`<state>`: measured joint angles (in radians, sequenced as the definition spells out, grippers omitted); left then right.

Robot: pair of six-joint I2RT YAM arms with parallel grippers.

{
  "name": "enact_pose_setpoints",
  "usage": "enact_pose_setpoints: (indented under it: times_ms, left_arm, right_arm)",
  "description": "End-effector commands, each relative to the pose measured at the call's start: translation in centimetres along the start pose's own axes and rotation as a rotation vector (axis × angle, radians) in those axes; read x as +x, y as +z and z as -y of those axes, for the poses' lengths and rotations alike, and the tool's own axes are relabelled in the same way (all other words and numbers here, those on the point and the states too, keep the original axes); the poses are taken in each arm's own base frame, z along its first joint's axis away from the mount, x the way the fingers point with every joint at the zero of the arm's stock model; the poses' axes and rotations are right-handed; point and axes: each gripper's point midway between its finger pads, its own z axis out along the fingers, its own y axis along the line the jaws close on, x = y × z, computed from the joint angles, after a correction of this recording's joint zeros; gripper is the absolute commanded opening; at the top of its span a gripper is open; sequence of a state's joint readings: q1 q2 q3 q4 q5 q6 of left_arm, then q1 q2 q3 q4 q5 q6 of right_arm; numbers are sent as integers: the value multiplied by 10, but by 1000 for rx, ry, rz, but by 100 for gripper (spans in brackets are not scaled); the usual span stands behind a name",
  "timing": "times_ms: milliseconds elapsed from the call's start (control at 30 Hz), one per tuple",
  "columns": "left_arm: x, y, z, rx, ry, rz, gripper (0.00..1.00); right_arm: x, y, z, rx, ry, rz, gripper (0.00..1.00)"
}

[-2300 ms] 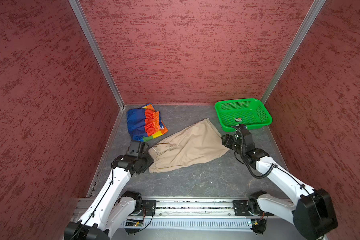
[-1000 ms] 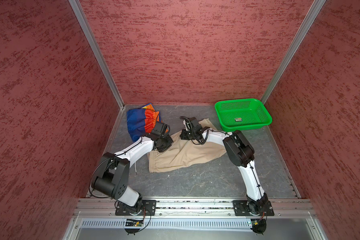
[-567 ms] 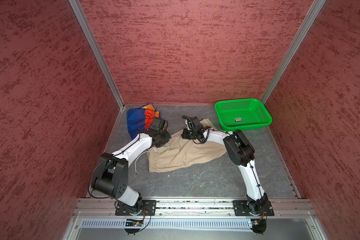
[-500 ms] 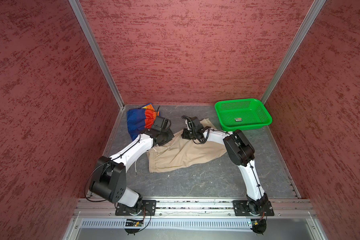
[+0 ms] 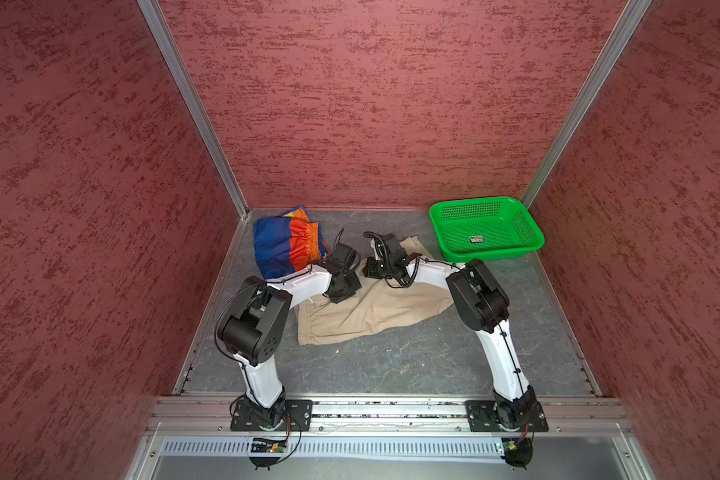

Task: Fold and stack the shorts

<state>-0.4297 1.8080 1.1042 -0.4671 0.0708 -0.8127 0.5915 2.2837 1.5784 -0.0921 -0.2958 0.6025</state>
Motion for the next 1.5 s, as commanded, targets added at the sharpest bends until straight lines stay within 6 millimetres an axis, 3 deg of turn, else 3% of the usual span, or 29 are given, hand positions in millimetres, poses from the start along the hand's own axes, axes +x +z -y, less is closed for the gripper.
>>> enact_pose_setpoints:
  times_ms: [0,200,400,567,667,767,833,900,1000,1067,1233,1267,1400,1467]
  left_arm:
    - [-33,-5,-8,17,-38,68,4]
    - [-60,-10,-54,-3,-141,94,4]
    - [-56,-18,-89,-31,-197,78,4]
    - [-61,-49,-82,46,-214,94,5]
    - [-68,-83,-74,98,-207,135,7]
    - [-76,-123,-78,139,-224,201,9]
    - [-80,-151,-89,162,-256,256,12]
    - [-82,-172,-104,176,-292,306,17]
    - [-80,-196,-129,181,-339,360,26]
    - [-78,-204,-143,172,-361,380,42]
    - [-67,-200,-170,213,-462,332,77]
    - [-65,-197,-175,223,-482,321,99]
    - [-58,-191,-186,229,-514,296,99]
    - [-56,-190,-188,229,-518,295,99]
  right_arm:
    - [16,7,25,56,35,-35,1]
    - [20,9,37,79,52,-41,1]
    - [22,9,48,102,69,-42,0]
    - [21,4,49,112,52,-41,0]
    - [12,-10,32,80,4,-15,2]
    - [1,-35,7,81,-110,42,16]
    - [-2,-55,-16,108,-235,88,37]
    - [2,-71,-43,137,-379,126,51]
    - [24,-86,-85,174,-612,166,68]
    - [46,-88,-112,180,-755,175,83]
    - [121,-79,-170,96,-1033,113,91]
    - [136,-76,-179,83,-1085,97,92]
    - [186,-60,-192,41,-1230,19,93]
    - [200,-50,-192,25,-1259,-21,93]
